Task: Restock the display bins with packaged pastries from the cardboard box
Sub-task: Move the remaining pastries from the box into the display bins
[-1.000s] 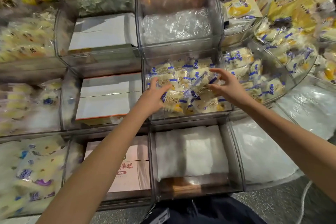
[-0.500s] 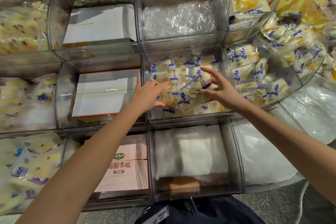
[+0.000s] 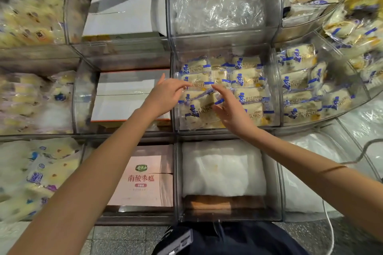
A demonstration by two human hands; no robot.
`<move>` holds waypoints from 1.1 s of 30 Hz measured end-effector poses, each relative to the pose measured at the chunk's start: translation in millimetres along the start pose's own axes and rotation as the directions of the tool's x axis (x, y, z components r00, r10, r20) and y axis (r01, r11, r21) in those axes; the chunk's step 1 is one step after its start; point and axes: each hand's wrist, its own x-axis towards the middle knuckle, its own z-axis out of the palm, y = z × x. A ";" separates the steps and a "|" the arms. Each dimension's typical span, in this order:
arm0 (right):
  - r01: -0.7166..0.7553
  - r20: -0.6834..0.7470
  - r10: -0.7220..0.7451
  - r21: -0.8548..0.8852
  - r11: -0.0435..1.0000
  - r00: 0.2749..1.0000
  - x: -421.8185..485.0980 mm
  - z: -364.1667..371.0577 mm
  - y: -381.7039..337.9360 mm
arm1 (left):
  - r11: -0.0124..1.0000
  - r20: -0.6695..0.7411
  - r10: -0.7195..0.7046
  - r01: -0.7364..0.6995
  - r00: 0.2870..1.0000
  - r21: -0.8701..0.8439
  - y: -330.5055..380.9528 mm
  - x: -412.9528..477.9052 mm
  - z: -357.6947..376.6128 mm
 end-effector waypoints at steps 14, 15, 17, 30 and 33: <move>0.187 0.232 -0.116 -0.316 0.930 0.966 19.4 1.6 2.6 | 0.868 0.212 0.070 -0.165 0.975 0.469 6.8 -22.1 20.7; 0.243 0.236 -0.164 -0.363 0.899 0.958 18.4 1.6 5.3 | 0.864 0.212 0.083 -0.177 0.974 0.472 5.0 -23.6 22.4; 0.319 0.231 -0.238 -0.438 0.841 0.943 14.0 3.6 12.5 | 0.868 0.213 0.095 -0.186 0.972 0.461 2.1 -27.3 26.6; 0.450 0.271 -0.361 -0.585 0.674 0.892 15.8 11.0 31.6 | 0.902 -0.036 0.180 -0.151 0.983 0.404 -12.2 -44.1 46.7; 0.432 0.257 -0.349 -0.598 0.675 0.901 16.5 18.4 33.3 | 0.906 -0.024 0.137 -0.115 0.990 0.406 -10.3 -45.9 45.5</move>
